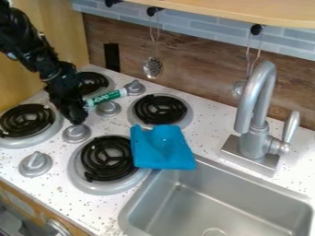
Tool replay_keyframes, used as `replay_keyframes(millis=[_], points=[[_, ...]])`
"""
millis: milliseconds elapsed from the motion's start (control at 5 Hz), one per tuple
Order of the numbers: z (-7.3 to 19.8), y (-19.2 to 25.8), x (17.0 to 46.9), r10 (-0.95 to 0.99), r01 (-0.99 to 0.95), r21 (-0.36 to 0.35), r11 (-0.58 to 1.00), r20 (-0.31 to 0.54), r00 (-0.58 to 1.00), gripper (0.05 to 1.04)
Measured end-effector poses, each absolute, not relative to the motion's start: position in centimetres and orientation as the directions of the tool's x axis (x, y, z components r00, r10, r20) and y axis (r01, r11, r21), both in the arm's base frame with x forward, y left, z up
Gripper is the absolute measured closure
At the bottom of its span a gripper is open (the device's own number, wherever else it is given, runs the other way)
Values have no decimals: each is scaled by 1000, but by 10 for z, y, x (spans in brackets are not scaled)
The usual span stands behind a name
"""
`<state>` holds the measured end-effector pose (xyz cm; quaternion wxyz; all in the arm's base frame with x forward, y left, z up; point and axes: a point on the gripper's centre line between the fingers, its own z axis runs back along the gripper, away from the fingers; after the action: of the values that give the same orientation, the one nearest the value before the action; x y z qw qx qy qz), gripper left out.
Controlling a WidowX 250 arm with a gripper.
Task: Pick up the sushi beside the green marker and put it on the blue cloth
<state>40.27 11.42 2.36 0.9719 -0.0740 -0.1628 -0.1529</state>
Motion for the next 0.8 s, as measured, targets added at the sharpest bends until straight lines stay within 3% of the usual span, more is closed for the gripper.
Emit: replay_keyframes(millis=[400, 800], points=[[55, 91, 377, -307, 337, -38, 941, 322, 895, 486], [75, 36, 361, -410, 454, -38, 890, 364, 836, 486]])
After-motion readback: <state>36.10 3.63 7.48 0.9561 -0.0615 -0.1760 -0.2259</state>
